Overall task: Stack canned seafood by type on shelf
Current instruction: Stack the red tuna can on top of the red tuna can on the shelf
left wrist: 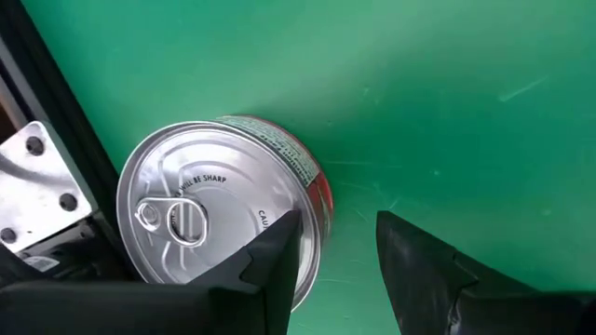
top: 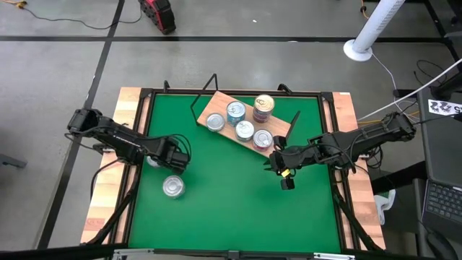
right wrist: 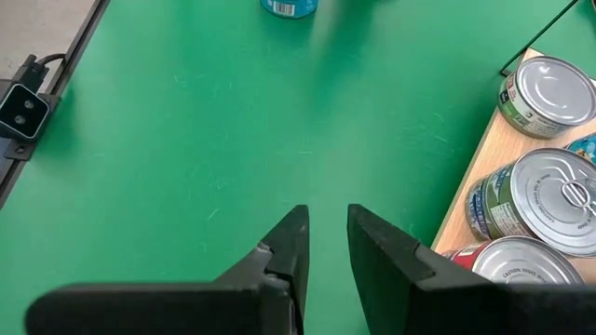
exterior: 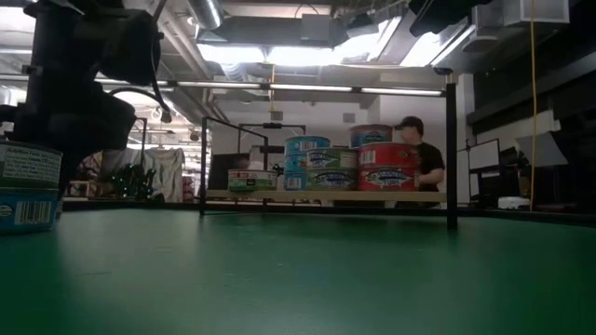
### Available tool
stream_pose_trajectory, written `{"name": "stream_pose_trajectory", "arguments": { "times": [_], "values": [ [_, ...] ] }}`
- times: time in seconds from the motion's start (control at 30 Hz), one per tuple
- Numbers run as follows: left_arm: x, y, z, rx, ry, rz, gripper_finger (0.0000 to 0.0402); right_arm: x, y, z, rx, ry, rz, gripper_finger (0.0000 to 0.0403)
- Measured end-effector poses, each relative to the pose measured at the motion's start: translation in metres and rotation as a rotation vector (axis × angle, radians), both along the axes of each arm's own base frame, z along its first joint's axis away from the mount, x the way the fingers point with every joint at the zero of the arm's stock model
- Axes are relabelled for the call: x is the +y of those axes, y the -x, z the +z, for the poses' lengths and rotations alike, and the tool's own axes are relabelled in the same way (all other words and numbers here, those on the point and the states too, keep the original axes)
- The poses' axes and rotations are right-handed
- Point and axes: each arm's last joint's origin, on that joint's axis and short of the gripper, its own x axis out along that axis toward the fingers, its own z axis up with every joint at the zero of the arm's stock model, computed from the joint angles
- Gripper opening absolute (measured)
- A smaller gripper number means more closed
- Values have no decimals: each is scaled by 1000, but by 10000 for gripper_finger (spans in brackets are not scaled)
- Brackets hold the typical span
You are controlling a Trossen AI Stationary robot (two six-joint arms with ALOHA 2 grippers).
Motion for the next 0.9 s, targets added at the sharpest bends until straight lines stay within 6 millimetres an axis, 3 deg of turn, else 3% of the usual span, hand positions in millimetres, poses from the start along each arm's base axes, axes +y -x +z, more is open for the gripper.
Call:
{"name": "stream_pose_trajectory", "arguments": {
  "times": [0.27, 0.67, 0.9],
  "values": [
    [0, 2, -3, 25, 10, -77, 137, 0, 0, 0, 0, 0, 0, 79],
    [1, 4, -3, 50, 12, -145, 13, 0, 0, 0, 0, 0, 0, 79],
    [1, 1, -1, 44, 20, -180, 3, 0, 0, 0, 0, 0, 0, 79]
  ]
}}
